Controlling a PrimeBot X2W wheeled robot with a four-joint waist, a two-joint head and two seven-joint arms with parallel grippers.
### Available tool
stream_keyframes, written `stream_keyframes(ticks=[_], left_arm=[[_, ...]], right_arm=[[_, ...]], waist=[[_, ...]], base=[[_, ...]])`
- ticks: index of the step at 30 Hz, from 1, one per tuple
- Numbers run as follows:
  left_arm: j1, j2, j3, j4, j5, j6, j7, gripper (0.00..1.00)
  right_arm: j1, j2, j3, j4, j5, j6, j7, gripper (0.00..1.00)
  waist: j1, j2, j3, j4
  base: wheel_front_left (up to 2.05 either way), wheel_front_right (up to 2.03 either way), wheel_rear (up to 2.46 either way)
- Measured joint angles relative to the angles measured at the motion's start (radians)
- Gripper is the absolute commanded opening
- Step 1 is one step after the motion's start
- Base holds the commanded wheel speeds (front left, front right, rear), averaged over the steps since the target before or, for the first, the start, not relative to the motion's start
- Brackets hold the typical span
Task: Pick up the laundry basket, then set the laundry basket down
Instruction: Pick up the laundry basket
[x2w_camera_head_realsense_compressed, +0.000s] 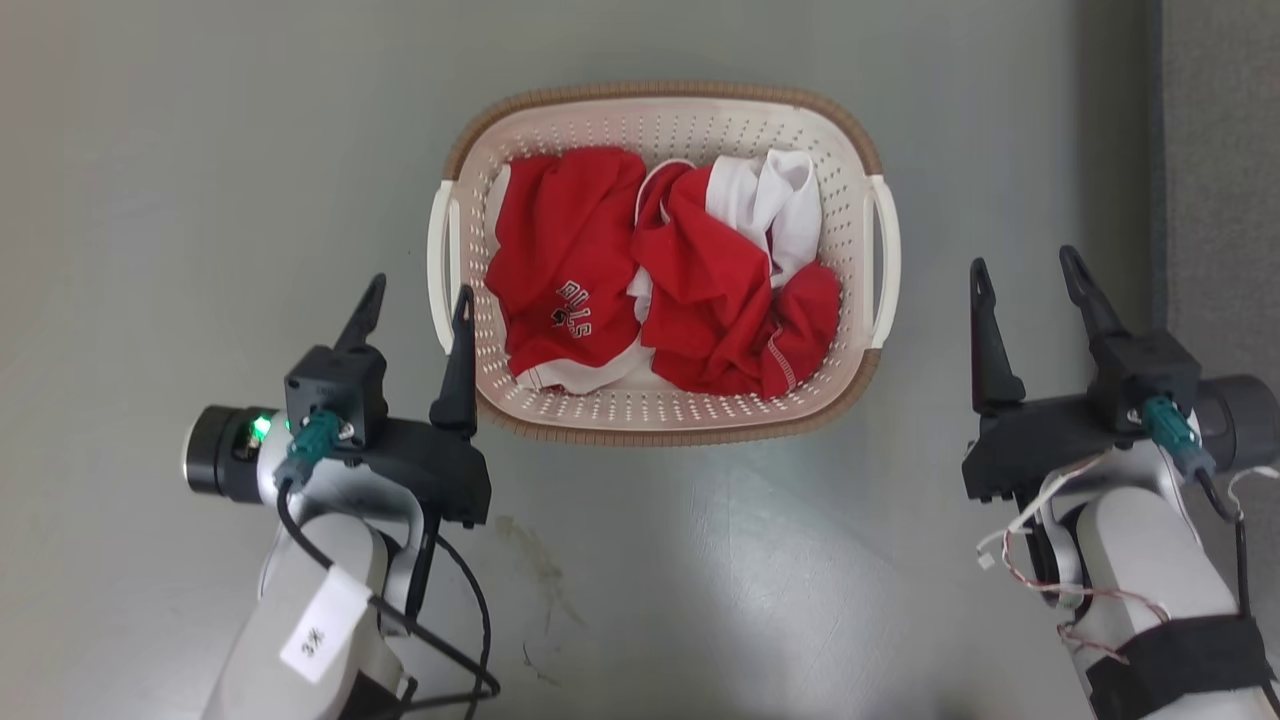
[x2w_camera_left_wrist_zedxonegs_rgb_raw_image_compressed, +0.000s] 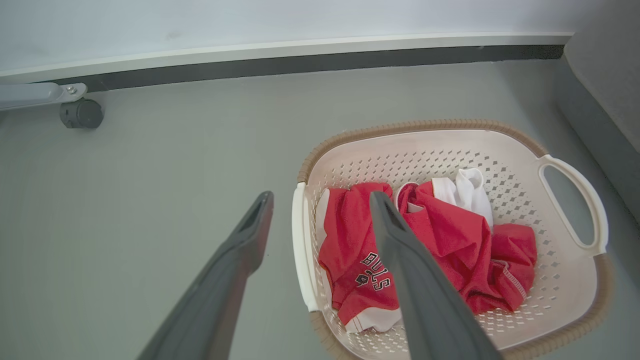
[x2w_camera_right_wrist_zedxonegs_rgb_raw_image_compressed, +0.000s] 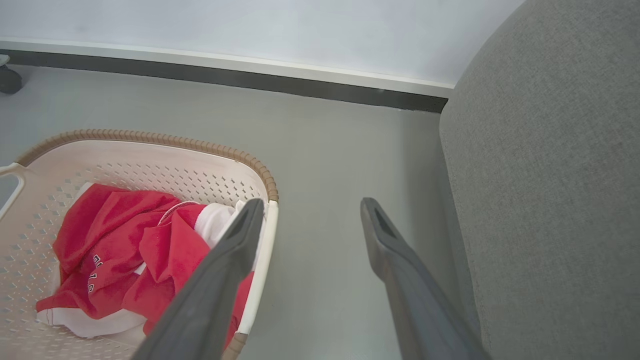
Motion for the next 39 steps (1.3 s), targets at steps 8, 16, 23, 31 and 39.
stream_keyframes(ticks=[8,16,23,31,39], left_arm=[[-0.075,0.003,0.003,0.085,-0.004,-0.019,0.0,1.0],[-0.152,0.006,0.005,0.179,-0.006,-0.044,0.0,1.0],[-0.214,0.001,-0.009,0.264,-0.006,-0.064,-0.004,1.0],[-0.269,-0.008,-0.02,0.343,-0.012,-0.079,-0.027,1.0],[-0.307,-0.017,-0.028,0.423,-0.02,-0.104,-0.045,1.0]], right_arm=[[-0.08,0.002,0.005,0.076,-0.001,0.005,0.004,1.0],[-0.163,0.004,0.016,0.165,-0.009,0.02,0.004,1.0],[-0.212,0.009,0.027,0.249,-0.015,0.022,0.002,1.0],[-0.253,0.02,0.041,0.322,-0.015,0.031,-0.016,1.0],[-0.295,0.026,0.05,0.394,-0.021,0.034,-0.033,1.0]], waist=[[-0.0001,0.0,0.042,0.002],[0.0,0.0,0.087,0.005],[0.0,0.0,0.118,0.018],[0.0,0.0,0.137,0.038],[0.0,0.0,0.154,0.047]], base=[[0.0,0.0,0.0],[0.0,0.0,0.0],[0.0,0.0,0.0],[0.0,0.0,0.0],[0.0,0.0,0.0]])
